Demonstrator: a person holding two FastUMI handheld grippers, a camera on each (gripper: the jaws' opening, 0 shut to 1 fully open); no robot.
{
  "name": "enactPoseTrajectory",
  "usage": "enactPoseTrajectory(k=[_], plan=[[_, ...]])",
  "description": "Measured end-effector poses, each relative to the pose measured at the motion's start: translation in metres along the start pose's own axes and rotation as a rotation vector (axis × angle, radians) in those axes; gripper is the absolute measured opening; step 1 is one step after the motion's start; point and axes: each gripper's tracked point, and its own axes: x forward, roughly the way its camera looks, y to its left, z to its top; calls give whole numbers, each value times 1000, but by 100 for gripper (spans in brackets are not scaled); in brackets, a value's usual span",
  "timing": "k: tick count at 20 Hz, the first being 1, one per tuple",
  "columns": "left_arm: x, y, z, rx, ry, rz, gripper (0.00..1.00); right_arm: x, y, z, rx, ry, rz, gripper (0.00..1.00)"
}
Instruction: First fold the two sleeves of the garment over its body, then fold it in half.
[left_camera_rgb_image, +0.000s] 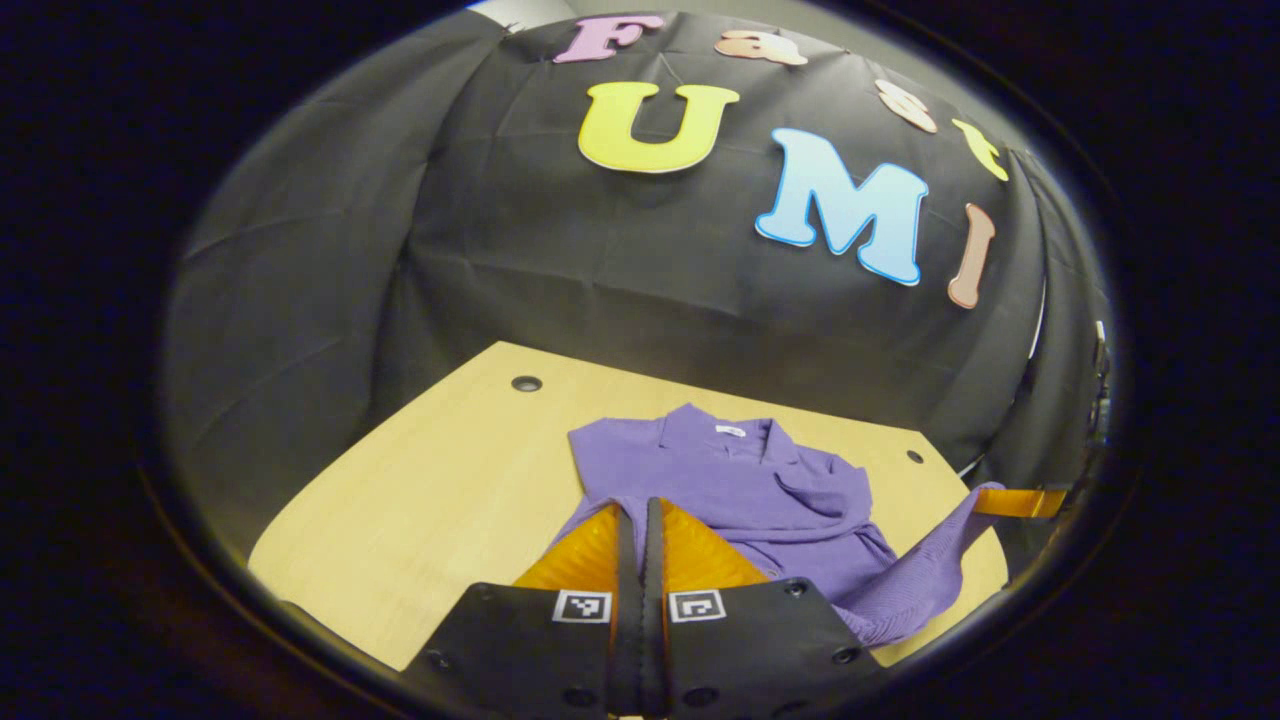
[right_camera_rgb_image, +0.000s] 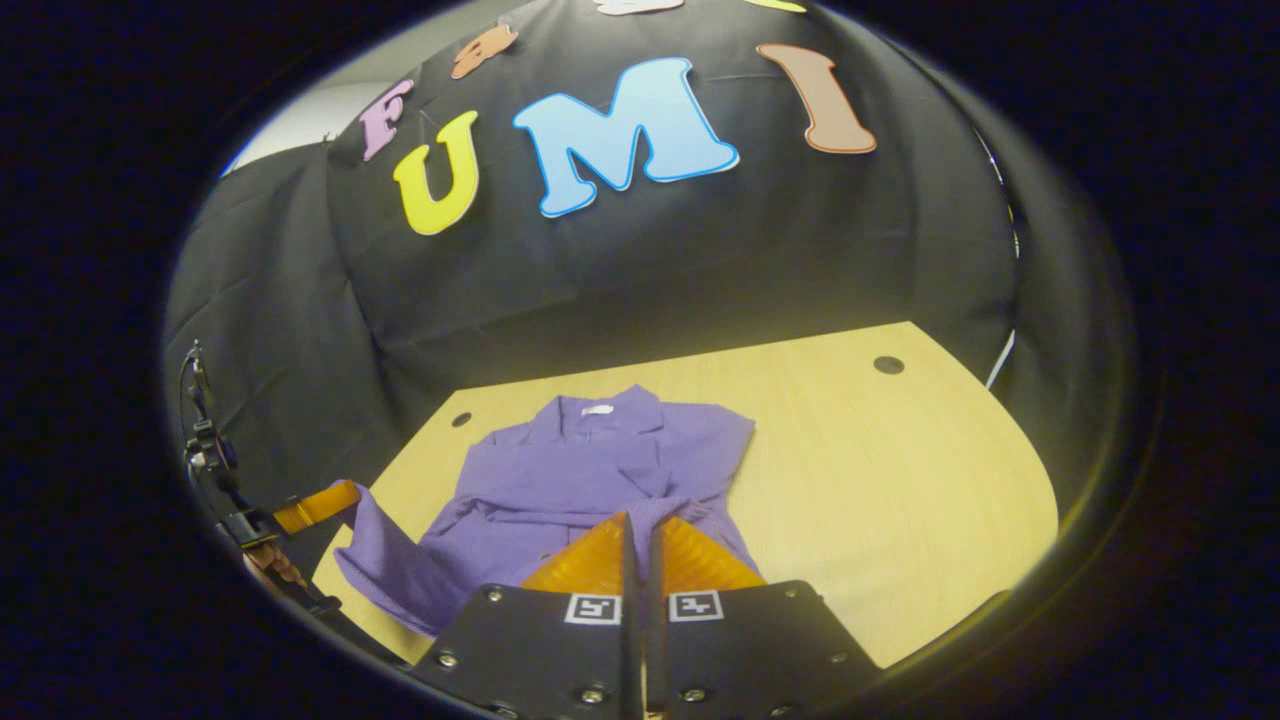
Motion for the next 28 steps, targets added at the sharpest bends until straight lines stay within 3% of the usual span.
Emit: enactPoseTrajectory(k=[12,15,20,24,25,28], plan=[[141,13,85,39,-55,-37,6,114,-20,72,32,-29,-74,3],[186,17,86,47,-23,-37,6,149,-31,87,16,-24,-109,6],[252,17,96,87,5,-41,6,200,-56,98,-15,6,-173,3],[280,18,91,152,19,-29,7,225,-69,96,-29,27,-212,3],[284,21,89,157,24,-19,6,230,-72,93,-34,32,-222,6],[289,30,82,132,27,13,6,238,-76,88,-55,47,-247,4]])
